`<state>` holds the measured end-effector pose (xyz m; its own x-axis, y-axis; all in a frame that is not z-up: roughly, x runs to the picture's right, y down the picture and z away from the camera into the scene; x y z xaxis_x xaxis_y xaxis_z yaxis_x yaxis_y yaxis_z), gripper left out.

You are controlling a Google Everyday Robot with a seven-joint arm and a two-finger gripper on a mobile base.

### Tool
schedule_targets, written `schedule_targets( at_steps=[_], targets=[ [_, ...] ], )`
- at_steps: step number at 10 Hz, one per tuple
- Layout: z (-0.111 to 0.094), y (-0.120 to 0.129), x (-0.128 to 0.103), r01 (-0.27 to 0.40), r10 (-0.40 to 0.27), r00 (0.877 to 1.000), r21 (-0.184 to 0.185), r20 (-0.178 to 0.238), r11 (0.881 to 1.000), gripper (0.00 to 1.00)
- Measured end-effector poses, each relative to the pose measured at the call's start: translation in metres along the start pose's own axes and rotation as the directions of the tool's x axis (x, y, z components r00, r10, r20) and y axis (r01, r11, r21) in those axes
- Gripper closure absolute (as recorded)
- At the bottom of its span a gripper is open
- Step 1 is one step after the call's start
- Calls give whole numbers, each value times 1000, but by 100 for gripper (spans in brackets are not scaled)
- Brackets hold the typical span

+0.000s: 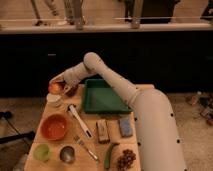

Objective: Place apple in paper cup

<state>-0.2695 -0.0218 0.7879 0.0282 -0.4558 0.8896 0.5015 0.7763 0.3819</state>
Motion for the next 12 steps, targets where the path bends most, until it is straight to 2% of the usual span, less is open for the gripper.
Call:
schedule_targets(
  at_steps=[2,4,6,8,12],
  targets=[
    [11,-4,5,2,-1,1000,-15,24,1000,100],
    [20,-5,8,4,-3,1000,-31,30,1000,100],
    [25,-2,11,-3,3,1000,-55,6,999,100],
    [26,2,13,-9,6,999,-78,-45,997,100],
    [27,8,16,-23,13,996,-110,-93,994,100]
  ],
)
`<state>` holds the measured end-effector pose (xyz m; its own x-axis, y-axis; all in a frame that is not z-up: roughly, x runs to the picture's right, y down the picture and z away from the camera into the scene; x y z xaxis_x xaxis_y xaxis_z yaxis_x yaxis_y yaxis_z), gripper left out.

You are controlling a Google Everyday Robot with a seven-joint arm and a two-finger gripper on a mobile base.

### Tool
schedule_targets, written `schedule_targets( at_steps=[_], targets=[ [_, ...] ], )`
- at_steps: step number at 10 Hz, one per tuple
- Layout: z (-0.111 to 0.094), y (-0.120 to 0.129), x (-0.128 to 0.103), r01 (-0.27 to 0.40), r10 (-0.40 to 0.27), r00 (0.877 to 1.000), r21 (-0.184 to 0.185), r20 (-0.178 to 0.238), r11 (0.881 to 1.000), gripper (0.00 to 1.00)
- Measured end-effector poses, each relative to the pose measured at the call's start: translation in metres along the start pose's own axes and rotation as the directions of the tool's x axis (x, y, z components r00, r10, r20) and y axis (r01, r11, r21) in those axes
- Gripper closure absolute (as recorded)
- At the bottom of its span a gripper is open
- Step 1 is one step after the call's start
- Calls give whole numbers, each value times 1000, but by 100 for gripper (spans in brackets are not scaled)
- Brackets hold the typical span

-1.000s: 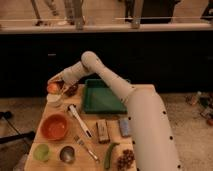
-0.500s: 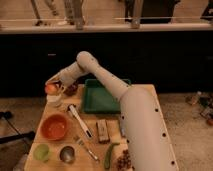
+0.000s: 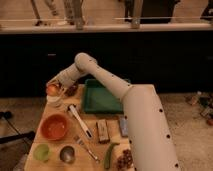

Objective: Place apple in paper cup

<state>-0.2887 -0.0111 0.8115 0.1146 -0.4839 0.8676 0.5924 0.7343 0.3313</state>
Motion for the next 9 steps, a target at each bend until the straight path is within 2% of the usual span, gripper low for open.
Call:
schedule_targets(
  at_steps=[4,9],
  targets=[
    [2,1,5,3,-4,1000,-42,-24,999,100],
    [15,-4,11,13,-13,1000,-68,-2,998,100]
  ],
)
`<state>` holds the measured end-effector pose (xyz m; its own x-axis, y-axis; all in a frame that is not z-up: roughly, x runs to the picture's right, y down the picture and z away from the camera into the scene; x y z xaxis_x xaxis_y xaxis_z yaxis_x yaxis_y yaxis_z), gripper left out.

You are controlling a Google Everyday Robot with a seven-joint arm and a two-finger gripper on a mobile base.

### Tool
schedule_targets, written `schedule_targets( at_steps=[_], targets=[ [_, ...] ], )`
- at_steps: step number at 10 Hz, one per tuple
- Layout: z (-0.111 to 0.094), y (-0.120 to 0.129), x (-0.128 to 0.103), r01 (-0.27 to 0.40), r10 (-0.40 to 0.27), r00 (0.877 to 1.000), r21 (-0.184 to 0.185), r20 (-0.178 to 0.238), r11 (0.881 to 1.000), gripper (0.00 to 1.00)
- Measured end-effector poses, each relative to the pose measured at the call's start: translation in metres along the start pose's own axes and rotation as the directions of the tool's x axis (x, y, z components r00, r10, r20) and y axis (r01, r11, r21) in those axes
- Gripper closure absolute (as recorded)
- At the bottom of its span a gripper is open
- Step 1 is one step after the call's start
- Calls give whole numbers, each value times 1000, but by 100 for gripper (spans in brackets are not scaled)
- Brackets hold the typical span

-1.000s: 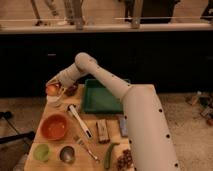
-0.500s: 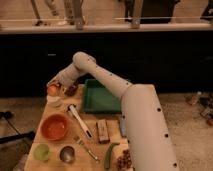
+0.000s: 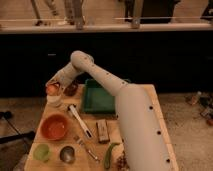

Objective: Place apple in paper cup

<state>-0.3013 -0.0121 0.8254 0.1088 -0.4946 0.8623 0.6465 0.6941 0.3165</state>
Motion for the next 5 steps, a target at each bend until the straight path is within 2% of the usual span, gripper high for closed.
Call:
schedule_targets(
  at_steps=[5],
  targets=[
    [16,-5,4,6,-6,999,-16,32,1000,100]
  ],
)
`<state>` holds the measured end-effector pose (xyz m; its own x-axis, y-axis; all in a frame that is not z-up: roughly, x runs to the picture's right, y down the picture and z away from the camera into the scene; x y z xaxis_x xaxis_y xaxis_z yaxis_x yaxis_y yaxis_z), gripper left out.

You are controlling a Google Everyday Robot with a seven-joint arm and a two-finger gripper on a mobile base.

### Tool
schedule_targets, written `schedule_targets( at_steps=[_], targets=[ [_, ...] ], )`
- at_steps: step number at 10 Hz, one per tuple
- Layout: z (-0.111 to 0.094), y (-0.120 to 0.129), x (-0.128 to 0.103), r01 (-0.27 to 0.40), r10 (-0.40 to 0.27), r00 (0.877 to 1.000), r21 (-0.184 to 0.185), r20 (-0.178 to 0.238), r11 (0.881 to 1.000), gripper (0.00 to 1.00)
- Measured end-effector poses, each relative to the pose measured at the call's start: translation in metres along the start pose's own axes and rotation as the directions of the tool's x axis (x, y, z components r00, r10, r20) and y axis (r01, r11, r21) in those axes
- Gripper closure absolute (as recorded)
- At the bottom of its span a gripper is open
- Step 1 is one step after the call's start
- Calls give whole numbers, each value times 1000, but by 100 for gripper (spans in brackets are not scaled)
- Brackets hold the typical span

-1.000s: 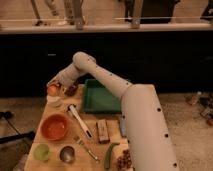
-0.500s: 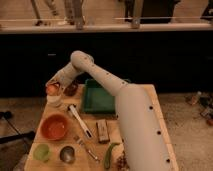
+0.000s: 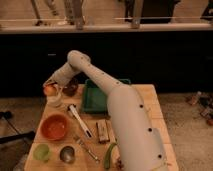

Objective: Place apple in paper cup

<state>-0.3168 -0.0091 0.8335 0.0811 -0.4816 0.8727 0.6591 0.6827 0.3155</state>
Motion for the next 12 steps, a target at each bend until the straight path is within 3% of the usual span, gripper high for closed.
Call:
schedule_targets(
  at_steps=[8,9,12],
  targets=[
    [13,10,9,-25,26,999,-23,28,999,100],
    [13,10,9,-25,26,999,-22,28,999,95],
    [13,10,9,-26,26,999,-22,27,999,66]
  ],
)
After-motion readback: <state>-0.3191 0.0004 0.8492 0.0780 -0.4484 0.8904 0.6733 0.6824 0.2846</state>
